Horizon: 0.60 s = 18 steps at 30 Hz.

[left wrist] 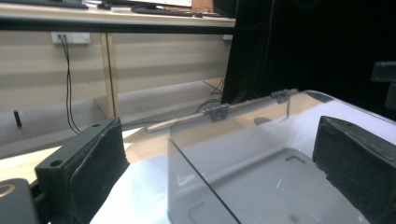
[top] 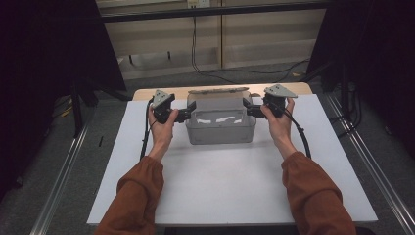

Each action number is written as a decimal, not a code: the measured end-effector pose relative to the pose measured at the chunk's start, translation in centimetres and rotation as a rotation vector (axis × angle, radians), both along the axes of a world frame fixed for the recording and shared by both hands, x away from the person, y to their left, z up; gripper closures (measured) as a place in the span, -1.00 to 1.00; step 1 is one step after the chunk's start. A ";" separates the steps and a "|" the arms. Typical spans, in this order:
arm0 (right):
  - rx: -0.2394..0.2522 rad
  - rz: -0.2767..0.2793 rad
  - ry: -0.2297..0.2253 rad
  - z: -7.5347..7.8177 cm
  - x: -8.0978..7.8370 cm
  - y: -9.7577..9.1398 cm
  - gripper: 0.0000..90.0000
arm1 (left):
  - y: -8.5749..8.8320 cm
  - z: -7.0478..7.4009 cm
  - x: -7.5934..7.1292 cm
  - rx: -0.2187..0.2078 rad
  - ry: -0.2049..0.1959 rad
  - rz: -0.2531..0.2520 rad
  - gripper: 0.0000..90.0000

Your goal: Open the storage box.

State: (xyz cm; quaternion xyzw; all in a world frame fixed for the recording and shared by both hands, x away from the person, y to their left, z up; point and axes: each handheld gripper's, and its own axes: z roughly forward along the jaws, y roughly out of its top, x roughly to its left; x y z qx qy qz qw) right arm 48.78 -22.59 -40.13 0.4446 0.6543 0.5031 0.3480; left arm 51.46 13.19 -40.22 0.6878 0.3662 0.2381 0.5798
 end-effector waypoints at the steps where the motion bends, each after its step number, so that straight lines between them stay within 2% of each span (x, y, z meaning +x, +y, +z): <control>1: 0.000 0.000 0.000 0.0 0.0 0.0 -0.97 | 0.0 0.0 -0.2 0.006 0.002 0.002 -0.95; 6: 0.002 -0.001 -0.013 0.1 -0.9 0.0 -0.97 | 0.2 0.1 -1.1 -0.001 0.001 -0.024 -0.95; 9: 0.031 0.004 -0.009 0.0 -1.7 0.1 -0.99 | 0.3 0.0 -1.7 -0.002 -0.003 -0.022 -0.95; 13: 0.034 0.014 -0.022 0.0 -2.8 0.4 -1.00 | 0.5 -0.2 -2.5 -0.009 -0.023 -0.016 -0.95; 18: -0.002 0.024 -0.045 0.0 -4.2 0.8 -1.00 | 0.9 0.0 -4.0 -0.001 -0.048 -0.003 -0.94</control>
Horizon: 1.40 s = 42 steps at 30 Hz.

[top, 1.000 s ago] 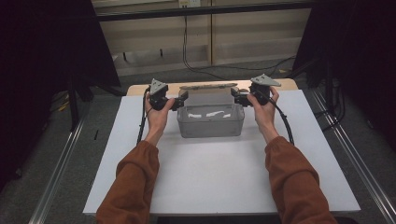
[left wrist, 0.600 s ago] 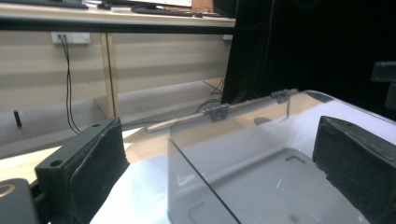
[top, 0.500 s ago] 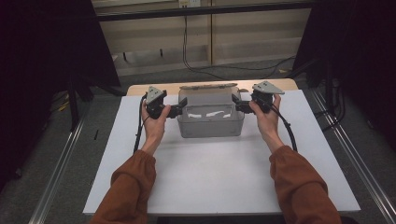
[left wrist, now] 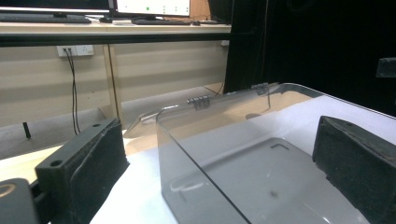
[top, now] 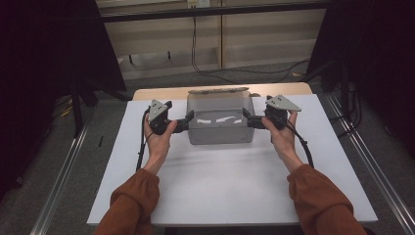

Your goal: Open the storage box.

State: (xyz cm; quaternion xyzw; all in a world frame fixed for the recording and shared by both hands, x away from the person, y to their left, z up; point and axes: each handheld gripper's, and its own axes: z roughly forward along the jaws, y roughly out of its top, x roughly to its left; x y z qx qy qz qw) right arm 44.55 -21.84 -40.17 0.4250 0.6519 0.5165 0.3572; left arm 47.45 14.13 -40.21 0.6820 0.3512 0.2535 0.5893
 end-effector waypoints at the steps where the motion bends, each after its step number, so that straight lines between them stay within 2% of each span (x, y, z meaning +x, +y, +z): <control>1: -0.010 0.005 0.002 0.0 -0.2 0.1 -1.00 | 0.2 0.0 -0.2 -0.004 0.001 -0.002 -0.94; 6: -0.035 0.008 -0.013 0.1 -1.0 0.3 -1.00 | 1.0 0.2 -1.4 -0.013 -0.007 0.004 -0.94; 7: -0.040 0.013 -0.018 0.1 -1.3 0.4 -1.00 | 1.1 0.2 -1.6 -0.002 -0.009 0.003 -0.94; 12: 0.001 0.014 -0.019 -0.1 -2.8 0.1 -1.00 | 1.5 -0.1 -3.0 -0.004 -0.015 0.000 -0.94; 14: -0.001 0.008 -0.017 -0.1 -3.1 0.0 -1.00 | 1.5 -0.3 -3.5 0.010 -0.015 -0.011 -0.94; 17: 0.000 0.009 -0.025 -0.1 -3.8 -0.3 -1.00 | 1.8 -0.4 -4.2 -0.007 -0.012 -0.009 -0.93; 23: 0.001 -0.018 -0.046 0.1 -5.4 -1.4 -1.00 | 2.2 -0.4 -5.8 -0.018 -0.023 0.029 -0.93; 26: -0.007 -0.033 -0.065 0.2 -6.3 -1.9 -1.00 | 2.5 -0.7 -6.5 0.000 -0.030 0.053 -0.93; 29: -0.015 -0.060 -0.081 0.1 -7.2 -2.3 -0.99 | 2.9 -1.1 -7.1 0.004 -0.021 0.060 -0.93; 32: -0.002 -0.058 -0.079 -0.1 -7.9 -2.7 -0.99 | 3.2 -1.3 -7.7 -0.002 -0.014 0.072 -0.93; 36: -0.001 -0.063 -0.079 -0.6 -9.0 -3.1 -0.99 | 4.0 -1.4 -8.6 0.002 -0.029 0.090 -0.94; 42: 0.003 -0.076 -0.110 -0.7 -10.5 -3.9 -0.99 | 5.3 -1.4 -10.1 -0.005 -0.034 0.140 -0.94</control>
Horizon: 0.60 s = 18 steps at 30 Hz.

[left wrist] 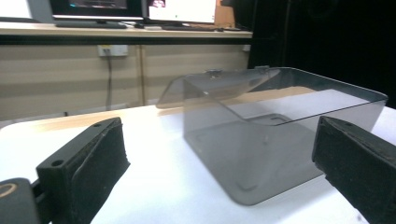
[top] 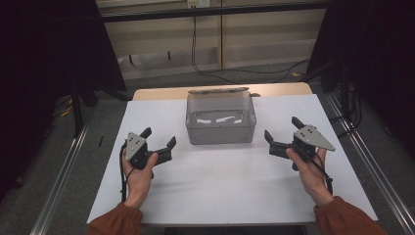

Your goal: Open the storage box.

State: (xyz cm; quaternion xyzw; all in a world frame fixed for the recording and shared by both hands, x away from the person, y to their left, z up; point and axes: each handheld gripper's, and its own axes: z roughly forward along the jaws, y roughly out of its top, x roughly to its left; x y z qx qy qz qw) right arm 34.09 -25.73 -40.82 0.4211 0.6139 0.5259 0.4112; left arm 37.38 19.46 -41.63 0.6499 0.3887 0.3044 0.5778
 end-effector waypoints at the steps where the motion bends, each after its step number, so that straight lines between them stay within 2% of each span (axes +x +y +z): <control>1: -0.001 -0.003 0.001 0.0 -0.2 -0.1 -0.99 | 0.2 -0.1 -0.2 -0.001 0.000 0.001 -0.94; 5: 0.001 -0.017 0.013 -0.4 -1.3 -0.8 -0.99 | 0.9 -0.5 -1.2 -0.003 0.010 0.017 -0.94; 8: 0.005 -0.032 0.026 -0.7 -1.9 -1.4 -1.00 | 1.1 -0.5 -2.0 0.010 -0.008 0.019 -0.94; 10: 0.004 -0.046 0.033 -0.7 -2.3 -1.9 -1.00 | 1.3 -0.4 -2.5 -0.008 0.003 0.012 -0.94; 12: 0.011 -0.059 0.033 -0.9 -2.8 -2.4 -0.99 | 1.4 -0.5 -3.1 -0.006 -0.006 0.016 -0.94; 15: 0.013 -0.074 0.047 -1.3 -3.7 -2.9 -1.00 | 1.6 -0.6 -3.8 -0.011 0.007 0.015 -0.94; 18: 0.018 -0.088 0.055 -1.7 -4.6 -3.4 -1.00 | 1.6 -0.9 -4.4 0.015 0.020 0.027 -0.94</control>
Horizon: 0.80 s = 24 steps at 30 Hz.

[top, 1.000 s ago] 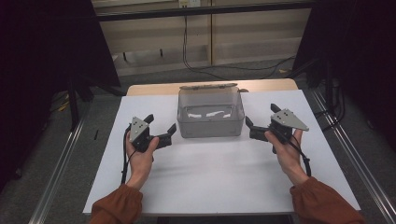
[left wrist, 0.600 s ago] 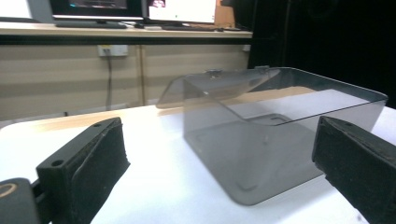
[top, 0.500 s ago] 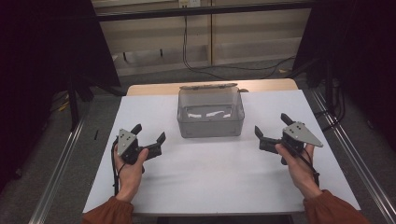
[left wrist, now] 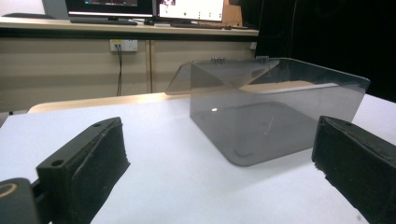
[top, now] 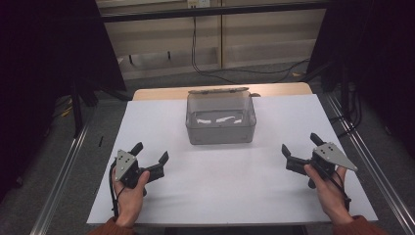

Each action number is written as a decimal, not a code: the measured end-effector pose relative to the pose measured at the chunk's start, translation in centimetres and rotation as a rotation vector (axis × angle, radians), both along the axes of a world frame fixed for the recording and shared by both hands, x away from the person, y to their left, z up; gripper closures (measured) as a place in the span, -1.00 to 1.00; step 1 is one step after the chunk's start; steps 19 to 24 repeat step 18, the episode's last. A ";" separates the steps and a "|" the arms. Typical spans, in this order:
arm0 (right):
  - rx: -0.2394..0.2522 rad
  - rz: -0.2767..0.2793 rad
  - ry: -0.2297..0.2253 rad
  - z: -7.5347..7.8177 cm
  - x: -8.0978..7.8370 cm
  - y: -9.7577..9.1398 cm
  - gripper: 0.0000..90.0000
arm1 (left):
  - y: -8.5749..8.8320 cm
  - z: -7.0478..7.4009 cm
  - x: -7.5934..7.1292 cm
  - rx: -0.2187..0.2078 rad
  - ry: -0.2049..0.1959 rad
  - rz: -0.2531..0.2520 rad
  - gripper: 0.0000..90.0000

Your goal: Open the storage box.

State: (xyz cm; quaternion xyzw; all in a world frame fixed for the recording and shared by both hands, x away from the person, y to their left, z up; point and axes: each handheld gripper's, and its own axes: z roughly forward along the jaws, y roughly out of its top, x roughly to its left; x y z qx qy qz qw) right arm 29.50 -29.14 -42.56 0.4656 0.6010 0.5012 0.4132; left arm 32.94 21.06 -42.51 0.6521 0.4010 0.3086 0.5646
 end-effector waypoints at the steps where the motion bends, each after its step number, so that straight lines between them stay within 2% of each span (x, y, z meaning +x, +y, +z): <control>1: 0.001 -0.003 0.010 -0.1 -0.2 -0.2 -1.00 | -0.1 -0.2 -0.2 0.019 0.002 0.004 -0.94; 4: 0.011 -0.012 0.015 -0.3 -0.8 -0.6 -1.00 | 0.1 -0.3 -0.7 -0.019 0.005 0.006 -0.93; 6: 0.016 -0.019 0.025 -0.7 -1.2 -0.8 -1.00 | 0.2 -0.4 -1.0 0.013 0.000 0.018 -0.93; 8: 0.012 -0.023 0.040 -1.0 -1.7 -0.9 -0.99 | 0.3 -0.8 -1.3 0.007 0.021 0.020 -0.93; 9: 0.014 -0.029 0.031 -1.1 -2.0 -1.0 -0.99 | 0.4 -0.9 -1.5 0.002 0.027 0.023 -0.93; 12: 0.004 -0.019 -0.002 -1.2 -3.0 -0.9 -1.00 | 1.0 -0.8 -1.7 -0.021 0.006 0.060 -0.93; 15: 0.008 -0.015 -0.017 -1.2 -2.8 -1.0 -1.00 | 1.3 -0.7 -1.5 -0.059 0.025 0.053 -0.93; 16: 0.009 -0.019 -0.016 -1.2 -2.7 -1.0 -1.00 | 1.3 -0.7 -1.5 -0.064 0.019 0.057 -0.93; 18: 0.010 -0.025 -0.005 -1.4 -2.4 -1.0 -1.00 | 1.2 -0.6 -1.5 -0.048 0.030 0.043 -0.93; 24: 0.010 -0.025 -0.005 -1.4 -2.4 -1.0 -1.00 | 1.2 -0.6 -1.5 -0.048 0.030 0.043 -0.93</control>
